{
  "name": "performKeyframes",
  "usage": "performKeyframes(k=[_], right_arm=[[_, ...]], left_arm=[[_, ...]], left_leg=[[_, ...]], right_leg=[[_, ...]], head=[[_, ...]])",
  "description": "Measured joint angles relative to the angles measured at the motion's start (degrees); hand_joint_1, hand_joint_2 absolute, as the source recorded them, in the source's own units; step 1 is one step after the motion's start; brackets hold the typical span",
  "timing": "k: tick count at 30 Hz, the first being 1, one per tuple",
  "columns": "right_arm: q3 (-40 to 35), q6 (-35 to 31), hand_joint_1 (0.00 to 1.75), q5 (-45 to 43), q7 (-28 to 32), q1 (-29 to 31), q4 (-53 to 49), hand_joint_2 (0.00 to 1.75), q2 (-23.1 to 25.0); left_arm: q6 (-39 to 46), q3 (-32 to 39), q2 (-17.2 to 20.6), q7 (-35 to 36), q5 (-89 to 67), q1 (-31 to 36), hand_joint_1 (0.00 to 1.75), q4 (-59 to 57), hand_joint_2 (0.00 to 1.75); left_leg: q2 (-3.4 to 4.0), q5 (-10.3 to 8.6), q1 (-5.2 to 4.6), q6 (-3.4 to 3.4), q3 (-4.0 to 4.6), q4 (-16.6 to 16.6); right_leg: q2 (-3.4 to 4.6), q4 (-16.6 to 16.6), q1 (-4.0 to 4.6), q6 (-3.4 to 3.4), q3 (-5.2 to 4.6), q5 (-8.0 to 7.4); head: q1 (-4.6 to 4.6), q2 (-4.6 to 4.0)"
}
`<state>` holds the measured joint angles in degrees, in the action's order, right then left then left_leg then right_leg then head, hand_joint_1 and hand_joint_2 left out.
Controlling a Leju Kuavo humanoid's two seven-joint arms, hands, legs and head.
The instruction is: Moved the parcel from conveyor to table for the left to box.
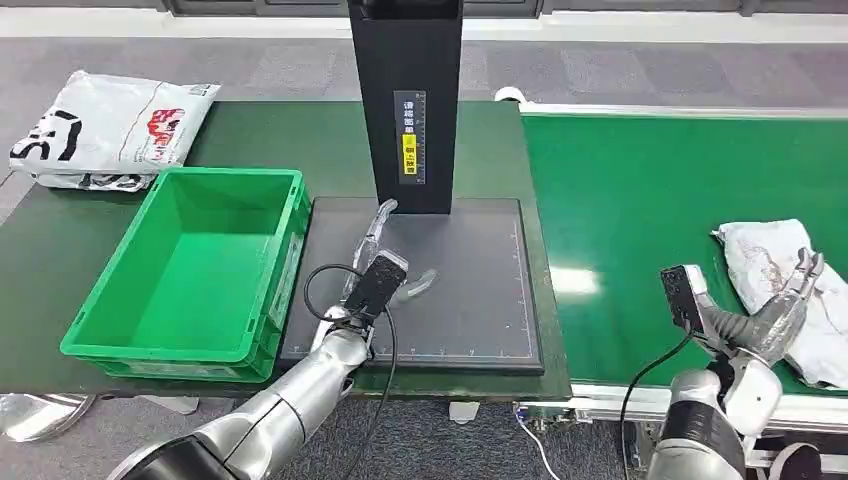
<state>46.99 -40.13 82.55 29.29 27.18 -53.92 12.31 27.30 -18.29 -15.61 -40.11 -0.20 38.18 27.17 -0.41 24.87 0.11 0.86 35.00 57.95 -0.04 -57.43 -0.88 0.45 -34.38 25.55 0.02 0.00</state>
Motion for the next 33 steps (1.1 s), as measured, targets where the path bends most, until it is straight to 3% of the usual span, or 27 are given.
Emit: performKeyframes(k=[11,13,16,18,22,33], right_arm=[[0.00,0.00,0.00,0.84,-1.03,-0.06,0.04,1.75,-0.10],[-1.65,0.02,0.00,4.49,-9.53,-1.43,3.11,1.75,-2.92],[-6.49,0.07,0.00,4.00,-35.86,-5.10,6.44,1.75,-7.27],[-7.71,0.04,0.00,4.57,-45.30,-6.37,7.82,1.75,-8.54],[-8.79,0.04,0.00,5.73,-39.43,-7.52,9.13,1.75,-10.01],[-8.98,0.02,0.00,6.34,-39.04,-7.95,10.73,1.75,-11.10]], left_arm=[[-0.88,0.00,0.00,0.30,-0.20,0.00,0.00,0.00,1.75],[-4.73,0.00,-0.44,2.43,-1.75,-0.37,0.00,0.00,1.75],[-5.60,0.00,-1.69,3.10,-3.49,-2.16,0.00,0.02,1.75],[-5.68,0.00,-2.19,3.28,-3.58,-2.71,0.00,0.02,1.75],[-6.32,0.00,-2.78,3.02,-3.39,-2.70,0.00,0.11,1.75],[-6.45,0.00,-3.26,2.80,-3.37,-2.69,0.00,0.15,1.75]], left_leg=[[0.01,0.00,0.00,0.00,-0.02,0.00],[-0.11,0.02,0.01,-0.03,-0.06,0.00],[-0.67,0.02,-0.06,-0.06,0.06,0.00],[-0.53,0.12,-0.13,-0.11,0.05,0.01],[-0.15,0.21,-0.14,-0.19,-0.04,0.00],[-0.16,0.16,-0.13,-0.16,-0.03,0.00]], right_leg=[[0.01,0.01,0.00,0.00,-0.04,0.00],[-0.12,0.09,0.01,0.04,0.08,0.04],[-0.65,0.07,-0.07,0.15,0.22,0.18],[-0.51,0.06,-0.13,0.15,0.16,0.17],[-0.16,0.06,-0.14,0.15,0.08,0.17],[-0.20,0.02,-0.12,0.15,0.10,0.17]], head=[[-0.02,0.00],[-0.04,0.00],[0.00,0.00],[-0.02,0.00],[-0.02,0.00],[-0.02,0.00]])
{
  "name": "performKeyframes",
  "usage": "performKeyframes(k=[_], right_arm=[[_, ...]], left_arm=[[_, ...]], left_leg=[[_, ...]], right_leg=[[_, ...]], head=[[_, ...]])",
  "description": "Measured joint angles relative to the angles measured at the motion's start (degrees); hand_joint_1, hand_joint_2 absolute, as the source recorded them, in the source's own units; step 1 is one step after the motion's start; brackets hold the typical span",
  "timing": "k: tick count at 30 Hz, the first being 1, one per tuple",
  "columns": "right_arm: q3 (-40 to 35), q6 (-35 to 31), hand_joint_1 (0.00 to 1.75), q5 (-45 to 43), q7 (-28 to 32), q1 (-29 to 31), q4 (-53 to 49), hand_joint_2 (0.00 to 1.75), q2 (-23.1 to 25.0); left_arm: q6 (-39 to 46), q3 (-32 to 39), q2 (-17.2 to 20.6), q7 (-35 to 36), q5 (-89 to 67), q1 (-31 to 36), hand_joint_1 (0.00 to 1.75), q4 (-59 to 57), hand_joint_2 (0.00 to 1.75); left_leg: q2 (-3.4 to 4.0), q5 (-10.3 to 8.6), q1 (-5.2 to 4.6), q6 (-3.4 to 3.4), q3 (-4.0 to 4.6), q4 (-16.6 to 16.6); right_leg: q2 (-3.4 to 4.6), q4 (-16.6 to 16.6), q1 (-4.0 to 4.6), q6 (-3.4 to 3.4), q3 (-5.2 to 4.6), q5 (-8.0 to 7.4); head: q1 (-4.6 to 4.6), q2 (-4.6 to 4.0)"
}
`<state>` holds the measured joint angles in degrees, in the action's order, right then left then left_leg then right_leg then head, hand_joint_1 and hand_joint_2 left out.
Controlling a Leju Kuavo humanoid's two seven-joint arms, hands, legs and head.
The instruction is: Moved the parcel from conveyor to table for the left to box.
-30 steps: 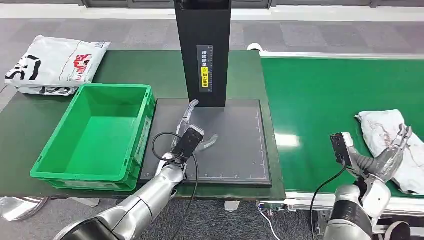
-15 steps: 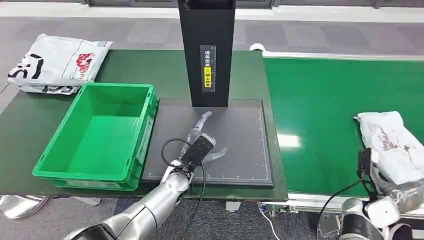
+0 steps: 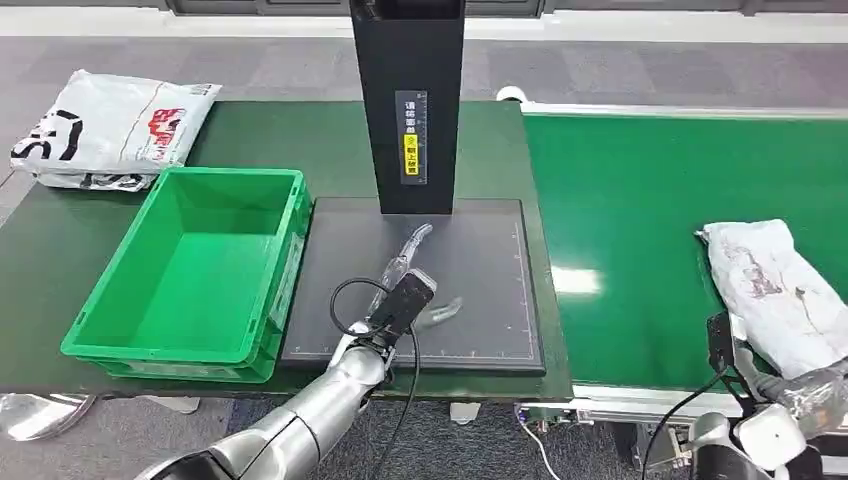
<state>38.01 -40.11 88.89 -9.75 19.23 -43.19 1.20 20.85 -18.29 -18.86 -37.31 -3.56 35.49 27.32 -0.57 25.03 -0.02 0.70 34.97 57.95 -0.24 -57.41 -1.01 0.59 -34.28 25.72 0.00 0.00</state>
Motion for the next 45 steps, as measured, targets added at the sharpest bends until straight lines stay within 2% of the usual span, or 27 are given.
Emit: performKeyframes(k=[24,34,40,45], right_arm=[[-0.55,0.00,0.00,0.57,0.33,0.85,1.25,1.75,-1.29],[-11.99,-0.02,0.00,0.57,-7.08,2.64,2.03,1.75,-1.42],[-17.60,-0.02,0.00,0.57,-3.82,2.73,3.19,1.75,-1.55],[-19.93,-0.02,0.00,0.57,-3.89,2.75,4.09,1.75,-1.55]], left_arm=[[-0.72,0.00,-0.33,-0.79,-0.85,0.70,0.00,0.00,1.75],[-0.92,0.00,-0.57,-1.05,-1.66,0.69,0.00,0.00,1.75],[0.31,0.04,-0.22,-2.17,-1.12,0.18,0.00,0.04,1.75],[1.07,0.92,0.50,-2.75,-0.70,-1.51,0.00,0.85,1.75]], left_leg=[[0.00,0.00,-0.01,0.00,0.01,0.00],[0.01,-0.01,0.00,0.00,-0.01,0.00],[-0.01,-0.01,0.00,0.00,0.01,0.00],[-0.01,0.00,0.00,0.00,0.01,0.00]], right_leg=[[0.00,0.00,-0.01,0.00,0.02,0.00],[0.02,-0.02,0.00,0.00,0.01,0.00],[-0.01,-0.03,0.00,0.00,0.01,0.00],[-0.01,-0.03,0.00,-0.01,0.00,0.01]], head=[[0.00,0.00],[0.00,0.00],[0.00,0.00],[0.00,0.00]])
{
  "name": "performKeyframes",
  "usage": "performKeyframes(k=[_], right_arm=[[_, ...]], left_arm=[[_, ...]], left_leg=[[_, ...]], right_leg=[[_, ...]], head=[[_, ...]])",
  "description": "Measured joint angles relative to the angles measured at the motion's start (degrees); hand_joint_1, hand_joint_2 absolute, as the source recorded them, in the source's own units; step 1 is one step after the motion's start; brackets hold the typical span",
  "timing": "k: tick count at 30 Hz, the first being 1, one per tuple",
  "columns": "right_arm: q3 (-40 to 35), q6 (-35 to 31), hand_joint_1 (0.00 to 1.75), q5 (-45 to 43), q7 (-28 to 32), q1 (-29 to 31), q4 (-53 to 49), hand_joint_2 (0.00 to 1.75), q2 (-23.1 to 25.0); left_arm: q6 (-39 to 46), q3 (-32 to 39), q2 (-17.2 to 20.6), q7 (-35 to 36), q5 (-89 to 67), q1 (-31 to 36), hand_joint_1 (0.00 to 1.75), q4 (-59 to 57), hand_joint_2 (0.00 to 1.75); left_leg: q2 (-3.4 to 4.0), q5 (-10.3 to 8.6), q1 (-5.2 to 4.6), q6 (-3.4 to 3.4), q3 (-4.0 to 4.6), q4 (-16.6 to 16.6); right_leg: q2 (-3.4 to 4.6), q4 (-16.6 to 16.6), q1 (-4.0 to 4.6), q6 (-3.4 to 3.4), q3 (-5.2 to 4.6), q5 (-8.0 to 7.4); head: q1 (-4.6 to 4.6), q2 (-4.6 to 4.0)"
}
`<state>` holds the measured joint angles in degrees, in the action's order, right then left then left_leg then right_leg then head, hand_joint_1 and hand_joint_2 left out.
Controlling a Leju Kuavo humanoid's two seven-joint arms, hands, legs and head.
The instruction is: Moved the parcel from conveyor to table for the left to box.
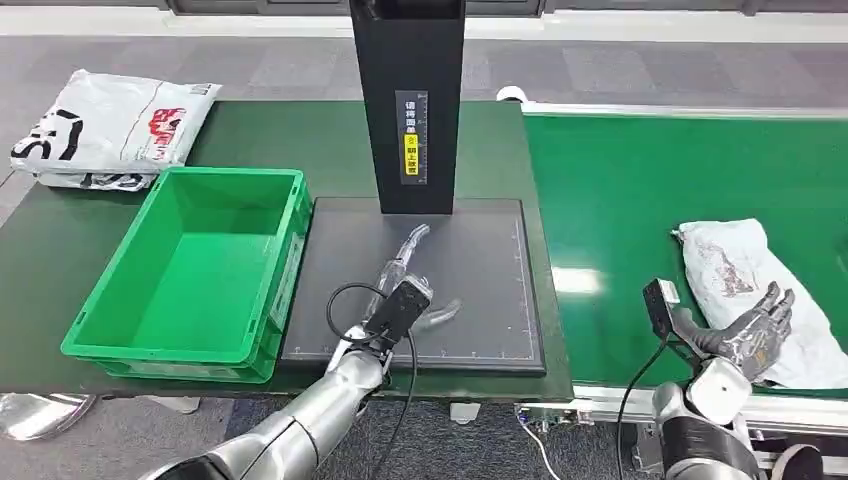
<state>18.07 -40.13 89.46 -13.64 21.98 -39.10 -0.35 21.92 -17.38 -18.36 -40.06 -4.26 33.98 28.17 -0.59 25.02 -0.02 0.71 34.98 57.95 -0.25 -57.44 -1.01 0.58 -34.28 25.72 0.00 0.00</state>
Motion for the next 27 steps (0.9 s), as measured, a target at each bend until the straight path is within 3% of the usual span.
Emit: performKeyframes(k=[7,27], right_arm=[[-1.14,0.00,0.00,0.00,-3.19,1.03,2.14,1.75,0.07],[-1.14,0.00,0.00,-0.02,-4.00,0.79,4.90,1.75,-0.74]], left_arm=[[-0.72,0.07,0.20,0.83,-0.33,-0.70,0.00,0.72,1.75],[-1.34,0.07,0.11,1.79,-0.79,-0.62,0.00,0.94,1.75]], left_leg=[[-0.01,-0.01,0.00,0.00,0.00,0.00],[0.00,-0.01,0.00,-0.01,-0.01,0.00]], right_leg=[[-0.02,0.00,0.00,0.00,0.01,0.00],[0.00,0.02,-0.01,0.00,-0.02,0.00]], head=[[0.00,0.00],[0.00,0.00]])
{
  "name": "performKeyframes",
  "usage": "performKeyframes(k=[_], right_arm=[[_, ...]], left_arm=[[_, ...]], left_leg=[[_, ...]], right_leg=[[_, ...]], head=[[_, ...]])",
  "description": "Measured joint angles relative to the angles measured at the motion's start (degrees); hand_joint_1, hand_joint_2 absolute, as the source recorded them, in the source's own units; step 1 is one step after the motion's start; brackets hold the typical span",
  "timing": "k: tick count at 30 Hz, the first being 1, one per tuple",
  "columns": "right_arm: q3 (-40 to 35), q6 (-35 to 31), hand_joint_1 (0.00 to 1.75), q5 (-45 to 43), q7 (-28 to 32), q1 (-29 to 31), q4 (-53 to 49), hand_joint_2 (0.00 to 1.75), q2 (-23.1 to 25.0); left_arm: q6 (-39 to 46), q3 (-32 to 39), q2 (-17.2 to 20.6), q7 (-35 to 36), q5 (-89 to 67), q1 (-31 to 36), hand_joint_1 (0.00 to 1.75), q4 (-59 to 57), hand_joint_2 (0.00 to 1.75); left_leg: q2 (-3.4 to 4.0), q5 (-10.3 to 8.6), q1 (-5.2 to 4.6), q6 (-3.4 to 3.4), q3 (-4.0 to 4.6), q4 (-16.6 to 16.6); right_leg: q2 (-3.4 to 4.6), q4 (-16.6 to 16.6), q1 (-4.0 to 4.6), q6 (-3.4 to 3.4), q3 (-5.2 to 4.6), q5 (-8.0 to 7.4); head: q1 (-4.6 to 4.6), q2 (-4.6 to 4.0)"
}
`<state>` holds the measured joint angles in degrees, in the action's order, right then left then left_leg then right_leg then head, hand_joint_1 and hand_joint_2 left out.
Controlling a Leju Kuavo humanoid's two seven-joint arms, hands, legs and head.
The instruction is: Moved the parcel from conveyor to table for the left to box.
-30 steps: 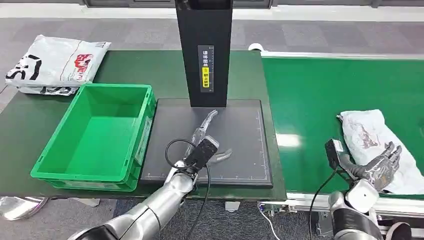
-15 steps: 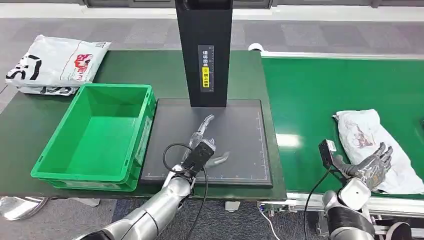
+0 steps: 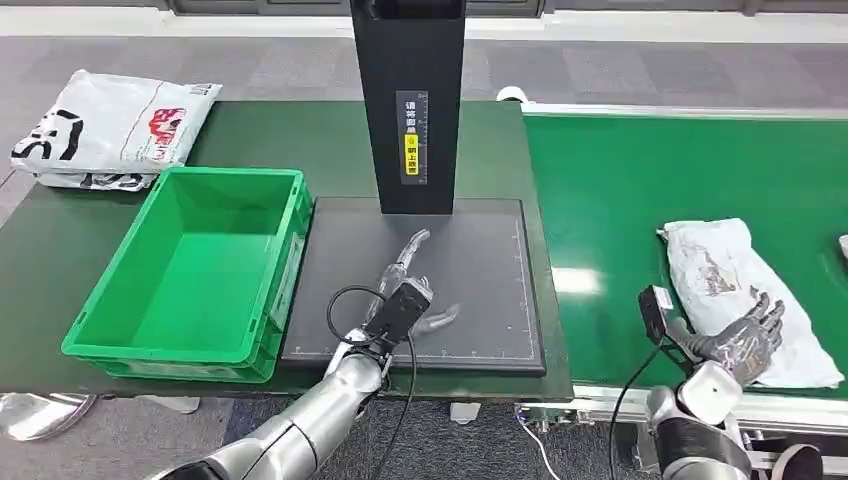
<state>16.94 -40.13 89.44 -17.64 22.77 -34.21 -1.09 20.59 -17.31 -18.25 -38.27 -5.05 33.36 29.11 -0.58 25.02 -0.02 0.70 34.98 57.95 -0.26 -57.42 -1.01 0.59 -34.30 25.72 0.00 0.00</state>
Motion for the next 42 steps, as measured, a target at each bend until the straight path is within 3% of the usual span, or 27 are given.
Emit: performKeyframes(k=[9,31,37,38,39,42], right_arm=[[0.13,0.00,0.00,-0.52,2.03,-1.82,1.25,1.75,-1.55],[1.62,0.22,0.00,-0.22,-0.22,-0.20,9.81,1.75,-3.17],[1.75,8.05,0.00,-0.22,-3.74,0.54,13.22,1.75,-3.59],[1.77,10.08,0.17,-0.50,-4.11,0.90,13.55,1.75,-3.59],[1.88,11.90,1.75,-0.90,-4.24,1.31,13.81,1.75,-3.59],[3.22,17.21,1.75,-1.88,-4.70,2.55,14.47,1.75,-3.67]], left_arm=[[0.99,0.13,0.70,-1.64,1.05,-0.99,0.00,0.22,1.75],[-0.13,0.15,1.22,-0.96,0.48,-2.10,0.00,1.40,1.75],[-0.74,0.15,1.22,-0.98,0.68,-2.02,0.00,1.35,1.75],[-1.12,0.15,1.20,-0.96,0.68,-1.94,0.00,1.36,1.75],[-1.35,0.15,1.16,-0.90,0.66,-1.81,0.00,1.31,1.75],[-2.34,0.15,0.76,0.00,0.39,-0.83,0.00,0.94,1.75]], left_leg=[[0.02,0.02,0.00,0.00,0.01,-0.01],[0.01,0.01,0.00,0.00,0.01,0.00],[0.04,0.01,0.00,0.00,-0.01,0.00],[0.10,0.01,0.01,0.00,-0.04,0.00],[0.16,0.01,0.01,0.00,-0.08,0.00],[0.21,0.03,0.03,-0.01,-0.23,0.00]], right_leg=[[0.02,0.00,0.01,0.00,-0.01,0.01],[0.01,0.00,0.00,0.00,0.00,0.00],[0.06,0.00,0.01,0.00,0.00,0.00],[0.10,0.01,0.01,0.00,0.00,0.00],[0.14,0.02,0.02,0.00,0.01,0.00],[0.19,0.07,0.04,0.00,0.14,0.00]], head=[[0.00,0.00],[0.00,0.00],[0.00,0.00],[0.00,0.00],[0.00,0.00],[0.00,0.00]])
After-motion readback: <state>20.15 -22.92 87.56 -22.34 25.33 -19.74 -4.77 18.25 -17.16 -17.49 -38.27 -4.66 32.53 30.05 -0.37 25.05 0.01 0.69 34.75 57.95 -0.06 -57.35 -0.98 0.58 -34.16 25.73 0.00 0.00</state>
